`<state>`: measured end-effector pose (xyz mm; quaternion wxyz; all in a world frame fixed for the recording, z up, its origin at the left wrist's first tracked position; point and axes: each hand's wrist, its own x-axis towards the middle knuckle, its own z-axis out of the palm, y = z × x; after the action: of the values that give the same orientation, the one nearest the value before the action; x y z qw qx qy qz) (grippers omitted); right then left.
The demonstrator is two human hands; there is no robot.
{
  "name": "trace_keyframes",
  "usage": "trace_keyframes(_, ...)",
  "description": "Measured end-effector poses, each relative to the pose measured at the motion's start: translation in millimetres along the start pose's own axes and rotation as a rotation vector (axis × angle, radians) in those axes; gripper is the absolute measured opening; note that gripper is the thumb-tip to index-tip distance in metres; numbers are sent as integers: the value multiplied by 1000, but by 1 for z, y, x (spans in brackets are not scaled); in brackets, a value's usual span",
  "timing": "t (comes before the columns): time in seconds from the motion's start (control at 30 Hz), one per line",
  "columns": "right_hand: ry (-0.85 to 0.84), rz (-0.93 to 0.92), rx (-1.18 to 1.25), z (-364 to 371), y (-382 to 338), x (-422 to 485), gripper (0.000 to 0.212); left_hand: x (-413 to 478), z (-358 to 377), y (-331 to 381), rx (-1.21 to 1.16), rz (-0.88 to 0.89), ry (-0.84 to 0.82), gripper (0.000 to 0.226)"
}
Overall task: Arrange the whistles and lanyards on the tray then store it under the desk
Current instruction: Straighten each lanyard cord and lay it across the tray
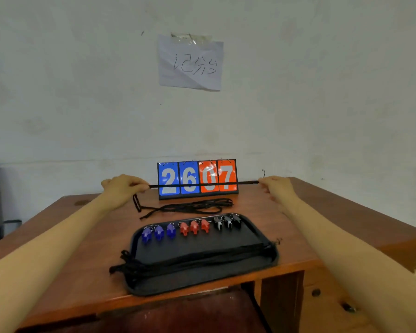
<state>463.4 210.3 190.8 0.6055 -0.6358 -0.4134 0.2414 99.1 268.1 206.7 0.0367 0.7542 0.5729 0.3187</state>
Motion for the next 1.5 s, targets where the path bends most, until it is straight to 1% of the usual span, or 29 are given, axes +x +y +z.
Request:
trace_keyframes(0.07, -37, 38, -132, -1, 18, -13, 19, -20, 9, -17, -13, 17, -81, 19)
trace_keyframes(0.13, -98, 61, -323, -3, 32, -24, 27, -39, 17, -30, 29, 34, -144, 8)
trace_keyframes(0.2, -142, 80, -513, -5, 43, -35, 31, -54, 24, -39, 55, 22, -201, 9)
trace_keyframes(0.23, -151, 90, -560, -6, 48, -39, 32, -60, 28, -43, 65, 14, -214, 10)
trace_keyframes(0.37, -135, 92, -629, -12, 66, -49, 27, -80, 38, -44, 114, 22, -203, 14)
trace_keyframes(0.53, -108, 84, -697, -15, 79, -50, 13, -91, 47, -42, 141, 3, -211, 11)
trace_keyframes(0.73, -120, 91, -761, -13, 83, -53, 22, -94, 57, -40, 175, 8, -214, 19)
trace_keyframes(0.8, -73, 48, -811, -12, 81, -58, 31, -95, 58, -38, 214, 32, -202, 25)
trace_keyframes(0.83, -44, -3, -829, -11, 81, -59, 34, -96, 58, -38, 233, 55, -188, 28)
trace_keyframes(0.9, -29, -173, -833, -10, 80, -61, 34, -97, 61, -36, 250, 114, -182, 32)
trace_keyframes(0.93, -52, -261, -846, -8, 80, -62, 33, -98, 62, -34, 253, 145, -198, 34)
trace_keyframes(1.0, -170, -380, -914, -5, 80, -64, 32, -99, 65, -29, 273, 177, -261, 40)
trace_keyframes(1.07, -328, -415, -1031, -2, 84, -66, 32, -101, 67, -23, 314, 167, -329, 46)
trace_keyframes(1.13, -410, -413, -1139, -2, 88, -68, 31, -102, 70, -22, 337, 154, -367, 49)
trace_keyframes(1.23, -384, -433, -1155, -4, 92, -70, 28, -104, 73, -25, 289, 154, -361, 46)
trace_keyframes(1.33, -343, -451, -1149, -6, 91, -68, 26, -106, 72, -28, 241, 165, -348, 38)
trace_keyframes(1.5, -374, -378, -1153, -11, 91, -65, 27, -109, 73, -30, 194, 168, -313, 28)
